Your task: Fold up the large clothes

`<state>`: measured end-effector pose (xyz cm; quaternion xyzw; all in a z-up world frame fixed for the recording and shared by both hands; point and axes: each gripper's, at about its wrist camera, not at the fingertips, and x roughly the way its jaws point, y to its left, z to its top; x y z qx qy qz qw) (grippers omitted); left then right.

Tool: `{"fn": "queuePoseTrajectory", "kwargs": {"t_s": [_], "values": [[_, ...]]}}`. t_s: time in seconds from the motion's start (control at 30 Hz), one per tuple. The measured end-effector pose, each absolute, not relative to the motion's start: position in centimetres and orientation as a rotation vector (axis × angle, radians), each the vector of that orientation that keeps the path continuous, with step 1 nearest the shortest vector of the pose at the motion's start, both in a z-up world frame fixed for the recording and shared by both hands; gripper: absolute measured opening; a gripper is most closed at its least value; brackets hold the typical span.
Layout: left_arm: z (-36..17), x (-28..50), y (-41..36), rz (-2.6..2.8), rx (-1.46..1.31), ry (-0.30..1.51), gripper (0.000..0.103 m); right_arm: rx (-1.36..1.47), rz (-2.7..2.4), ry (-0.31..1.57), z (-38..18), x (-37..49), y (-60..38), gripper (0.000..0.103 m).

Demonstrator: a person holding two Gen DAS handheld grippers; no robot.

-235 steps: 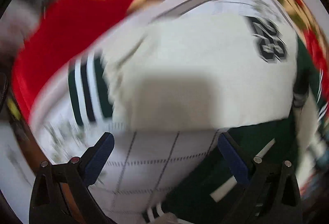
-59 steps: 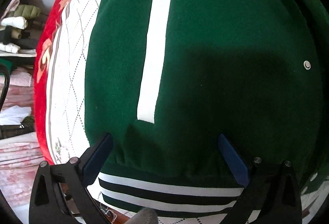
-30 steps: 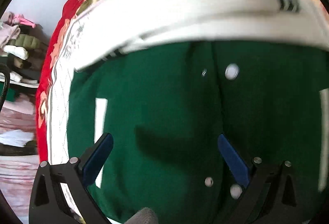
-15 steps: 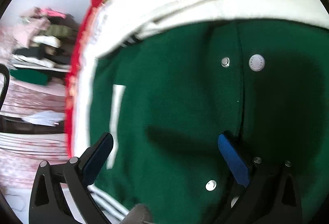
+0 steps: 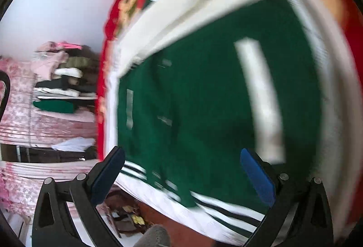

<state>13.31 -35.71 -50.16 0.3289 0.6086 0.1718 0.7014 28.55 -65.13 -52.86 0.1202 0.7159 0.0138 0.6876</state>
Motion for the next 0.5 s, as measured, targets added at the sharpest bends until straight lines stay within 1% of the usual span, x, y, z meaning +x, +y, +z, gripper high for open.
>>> {"fn": "queuePoseTrajectory", "kwargs": {"t_s": [0.2,0.27,0.37,0.4,0.43,0.5], "values": [[-53.7,10.9,-40.5,0.417,0.78,1.377,0.103,0.297,-0.088,1.626,-53.0,26.0,-70.2,0.058],[-54.6,11.3,-40.2,0.437,0.793,1.38,0.103,0.294,-0.105,1.621,-52.8,25.7,-71.3,0.058],[-53.3,11.3,-40.1,0.431,0.74,1.382,0.103,0.301,-0.111,1.626,-52.9,25.4,-71.2,0.058],[-52.7,10.1,-42.0,0.429,0.721,1.389,0.103,0.314,-0.105,1.627,-53.1,25.6,-70.4,0.058],[-52.2,10.0,-41.8,0.412,0.689,1.41,0.103,0.315,-0.101,1.627,-53.0,25.5,-70.4,0.058],[-52.4,9.9,-42.6,0.409,0.685,1.405,0.103,0.308,-0.099,1.629,-53.1,25.6,-69.7,0.058]]}}
